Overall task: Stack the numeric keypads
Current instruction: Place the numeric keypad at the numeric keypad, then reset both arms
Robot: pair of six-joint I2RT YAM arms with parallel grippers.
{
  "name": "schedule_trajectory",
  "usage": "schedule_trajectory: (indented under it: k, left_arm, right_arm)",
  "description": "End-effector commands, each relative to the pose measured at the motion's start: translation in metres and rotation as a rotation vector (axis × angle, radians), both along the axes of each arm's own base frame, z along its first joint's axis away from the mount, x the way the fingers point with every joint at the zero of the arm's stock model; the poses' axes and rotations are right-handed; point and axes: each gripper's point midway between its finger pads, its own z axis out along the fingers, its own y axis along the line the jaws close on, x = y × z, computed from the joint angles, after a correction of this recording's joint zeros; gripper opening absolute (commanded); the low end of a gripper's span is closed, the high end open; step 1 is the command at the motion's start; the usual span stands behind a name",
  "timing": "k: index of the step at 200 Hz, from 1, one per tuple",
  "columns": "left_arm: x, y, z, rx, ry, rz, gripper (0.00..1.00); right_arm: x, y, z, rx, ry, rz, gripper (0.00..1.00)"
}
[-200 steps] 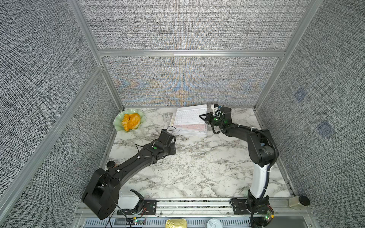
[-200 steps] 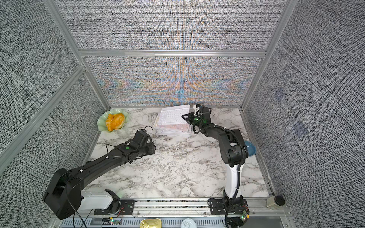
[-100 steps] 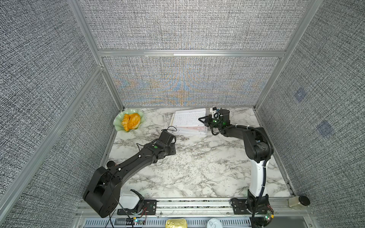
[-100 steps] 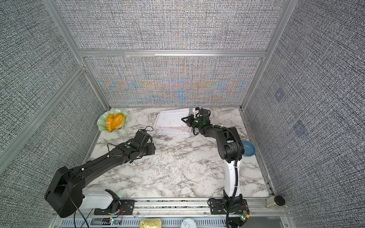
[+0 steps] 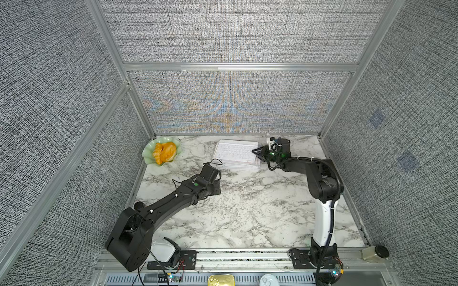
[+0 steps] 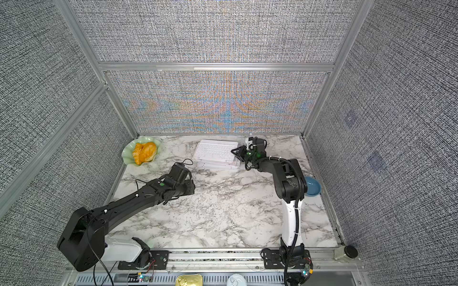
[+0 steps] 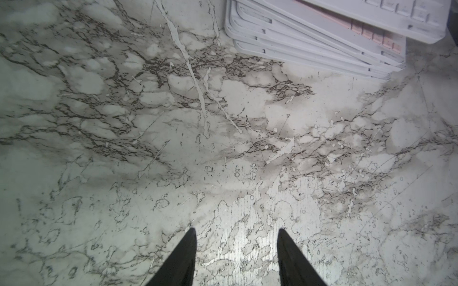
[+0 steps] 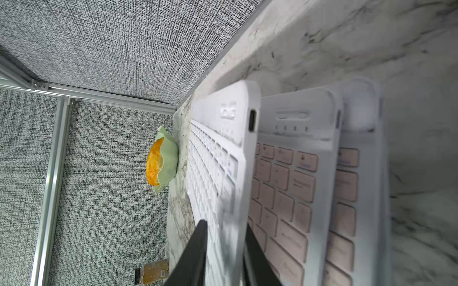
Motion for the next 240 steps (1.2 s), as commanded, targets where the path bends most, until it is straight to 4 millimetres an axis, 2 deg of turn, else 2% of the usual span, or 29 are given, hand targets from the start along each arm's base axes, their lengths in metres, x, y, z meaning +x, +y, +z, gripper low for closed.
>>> schedule_trajectory:
  k: [1, 41, 62, 84, 113, 155, 173, 185, 188, 204, 224, 240]
  left_arm:
    - [0.001, -0.002, 0.001, -0.012, -0.005, -0.004, 0.53]
    - [0.000, 0.000, 0.000, -0.007, -0.007, 0.004, 0.53]
    - [0.000, 0.003, 0.004, -0.004, -0.018, 0.013, 0.53]
    - [0.001, 0.010, 0.010, 0.016, -0.043, 0.032, 0.53]
    - [0.008, 0.026, 0.025, 0.064, -0.114, 0.088, 0.53]
    - [0.025, 0.055, 0.054, 0.108, -0.322, 0.228, 0.58]
    - [0.031, 0.069, 0.065, 0.120, -0.429, 0.299, 0.64]
    - [0.033, 0.081, 0.075, 0.129, -0.485, 0.357, 0.72]
    - [0.034, 0.082, 0.078, 0.127, -0.501, 0.369, 0.74]
    - [0.036, 0.093, 0.092, 0.124, -0.581, 0.424, 0.82]
    - [0.039, 0.101, 0.107, 0.136, -0.675, 0.436, 0.90]
    - [0.038, 0.111, 0.115, 0.170, -0.727, 0.466, 0.99]
  right_arm:
    - [0.002, -0.009, -0.002, -0.016, 0.004, -0.032, 0.26]
    - [0.004, -0.030, -0.005, -0.026, 0.009, -0.080, 0.26]
    - [0.003, -0.040, 0.002, -0.046, -0.008, -0.100, 0.27]
    - [-0.003, -0.043, 0.019, -0.088, -0.055, -0.097, 0.27]
    - [-0.025, -0.052, 0.041, -0.220, -0.110, -0.104, 0.27]
    - [-0.077, -0.083, 0.069, -0.529, -0.191, -0.150, 0.29]
    - [-0.101, -0.105, 0.084, -0.616, -0.232, -0.210, 0.33]
    - [-0.114, -0.117, 0.098, -0.672, -0.277, -0.236, 0.37]
    - [-0.122, -0.120, 0.089, -0.693, -0.265, -0.228, 0.40]
    - [-0.140, -0.133, 0.089, -0.775, -0.287, -0.229, 0.52]
    - [-0.156, -0.152, 0.079, -0.866, -0.268, -0.263, 0.69]
    - [-0.166, -0.167, 0.068, -0.930, -0.228, -0.295, 0.74]
